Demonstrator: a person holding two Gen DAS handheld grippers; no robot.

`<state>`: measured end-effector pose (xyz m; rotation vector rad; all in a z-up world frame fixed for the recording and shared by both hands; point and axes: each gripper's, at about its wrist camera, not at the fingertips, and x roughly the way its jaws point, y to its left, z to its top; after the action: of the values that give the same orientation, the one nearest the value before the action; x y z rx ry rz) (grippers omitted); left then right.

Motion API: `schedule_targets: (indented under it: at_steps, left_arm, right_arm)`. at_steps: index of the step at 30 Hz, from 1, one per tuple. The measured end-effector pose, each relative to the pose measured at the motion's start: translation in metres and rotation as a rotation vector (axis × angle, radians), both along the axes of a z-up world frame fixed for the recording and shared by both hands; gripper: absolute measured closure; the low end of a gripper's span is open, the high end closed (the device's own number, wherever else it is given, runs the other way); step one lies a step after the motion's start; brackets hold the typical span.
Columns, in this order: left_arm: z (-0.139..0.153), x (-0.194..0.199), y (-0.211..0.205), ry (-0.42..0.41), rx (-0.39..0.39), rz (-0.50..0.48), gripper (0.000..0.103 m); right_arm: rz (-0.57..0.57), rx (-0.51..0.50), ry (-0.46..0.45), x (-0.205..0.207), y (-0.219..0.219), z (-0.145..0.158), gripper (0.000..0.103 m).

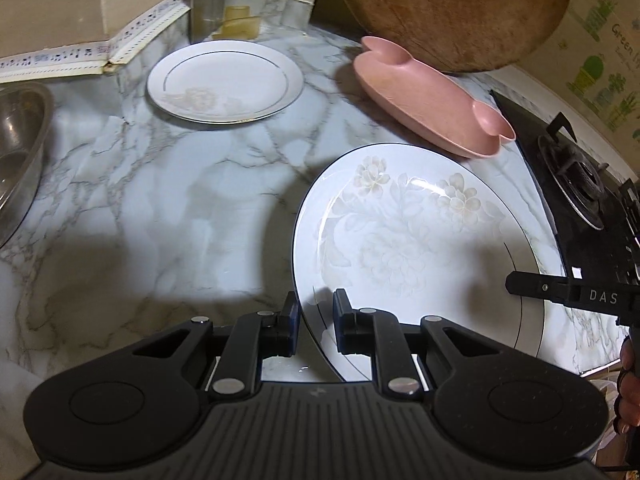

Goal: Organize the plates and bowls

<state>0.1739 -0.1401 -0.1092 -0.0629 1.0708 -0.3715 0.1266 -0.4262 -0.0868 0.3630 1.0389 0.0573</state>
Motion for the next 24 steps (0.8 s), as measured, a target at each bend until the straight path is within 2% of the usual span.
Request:
schedule_targets:
  at_steps: [8, 12, 17, 24]
  left_arm:
    - [-0.001, 0.002, 0.004, 0.018, -0.028, 0.020, 0.087]
    - [-0.001, 0.002, 0.007, 0.017, -0.030, 0.030, 0.087]
    - [0.003, -0.002, 0.012, 0.007, -0.025, 0.047, 0.086]
    - [0.012, -0.001, 0.022, -0.015, -0.014, 0.055, 0.081]
  right_arm:
    - [-0.004, -0.019, 0.006, -0.002, 0.001, 0.001, 0.090]
    - [-0.014, -0.057, -0.007, -0.003, 0.003, 0.007, 0.081]
    - [-0.021, -0.083, -0.033, -0.006, -0.001, 0.018, 0.078]
    - [0.074, -0.159, -0.103, -0.001, 0.013, 0.043, 0.065]
